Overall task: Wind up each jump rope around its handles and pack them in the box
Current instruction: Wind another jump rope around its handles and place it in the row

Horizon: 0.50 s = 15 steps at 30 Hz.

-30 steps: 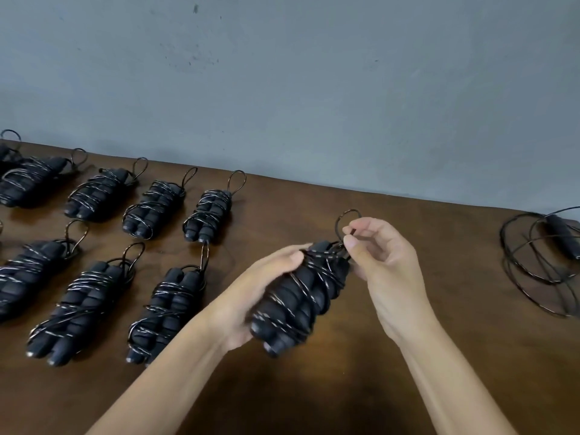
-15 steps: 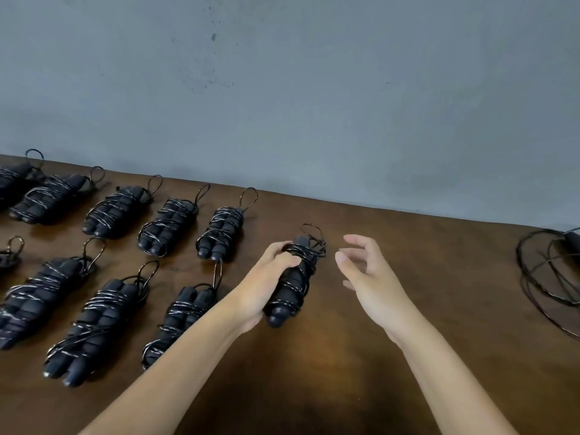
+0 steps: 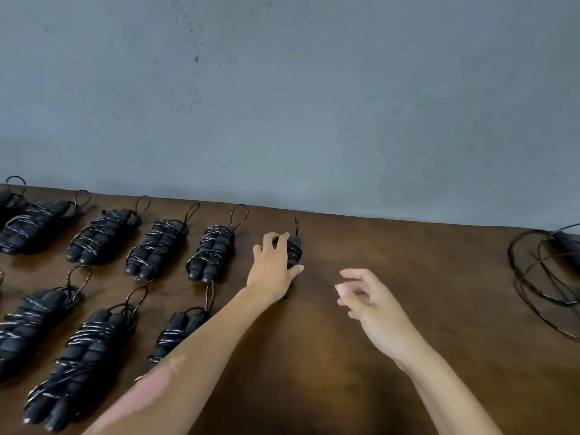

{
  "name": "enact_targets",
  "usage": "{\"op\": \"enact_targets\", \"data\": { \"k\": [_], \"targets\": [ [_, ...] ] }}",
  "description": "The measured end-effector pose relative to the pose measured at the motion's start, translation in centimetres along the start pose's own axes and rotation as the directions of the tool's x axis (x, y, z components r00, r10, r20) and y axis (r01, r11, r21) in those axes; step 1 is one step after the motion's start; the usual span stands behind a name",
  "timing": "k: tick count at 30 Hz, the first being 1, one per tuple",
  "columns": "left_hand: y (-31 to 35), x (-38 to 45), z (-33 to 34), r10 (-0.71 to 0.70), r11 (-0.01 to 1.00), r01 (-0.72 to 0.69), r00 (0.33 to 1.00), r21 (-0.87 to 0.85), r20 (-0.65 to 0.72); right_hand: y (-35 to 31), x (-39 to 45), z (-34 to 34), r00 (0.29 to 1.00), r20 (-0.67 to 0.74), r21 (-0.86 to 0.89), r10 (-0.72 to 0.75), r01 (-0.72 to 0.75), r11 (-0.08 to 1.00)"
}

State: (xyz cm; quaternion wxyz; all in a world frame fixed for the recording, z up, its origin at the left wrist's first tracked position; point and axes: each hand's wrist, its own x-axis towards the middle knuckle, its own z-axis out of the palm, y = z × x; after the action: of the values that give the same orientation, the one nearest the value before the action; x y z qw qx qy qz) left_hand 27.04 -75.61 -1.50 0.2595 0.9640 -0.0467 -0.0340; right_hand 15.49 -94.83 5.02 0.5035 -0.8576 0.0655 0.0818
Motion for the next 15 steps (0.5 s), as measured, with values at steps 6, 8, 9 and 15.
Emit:
{"op": "enact_targets", "data": {
  "k": [6, 8, 9, 15],
  "targets": [
    [0.3, 0.4, 0.3, -0.057, 0.998, 0.056, 0.998, 0.033, 0.035, 1.1, 0.3, -0.7, 1.000, -0.009, 0.018, 0.017, -0.016, 1.000],
    [0.4, 0.7, 0.1, -0.062, 0.998, 0.062, 0.996, 0.012, 0.062, 1.4, 0.5, -1.0, 1.000, -0.008, 0.015, 0.012, -0.012, 1.000],
    [0.4, 0.7, 0.1, -0.067, 0.998, 0.067, 0.995, -0.007, 0.069, 1.4, 0.5, -1.2, 1.000, -0.011, 0.015, 0.009, -0.009, 1.000],
    [1.4, 0.1, -0.2, -0.092, 0.991, 0.088, 0.995, 0.102, 0.040, 1.9, 0.8, -3.5, 0.999, -0.053, 0.028, -0.001, 0.003, 1.000]
  ]
}}
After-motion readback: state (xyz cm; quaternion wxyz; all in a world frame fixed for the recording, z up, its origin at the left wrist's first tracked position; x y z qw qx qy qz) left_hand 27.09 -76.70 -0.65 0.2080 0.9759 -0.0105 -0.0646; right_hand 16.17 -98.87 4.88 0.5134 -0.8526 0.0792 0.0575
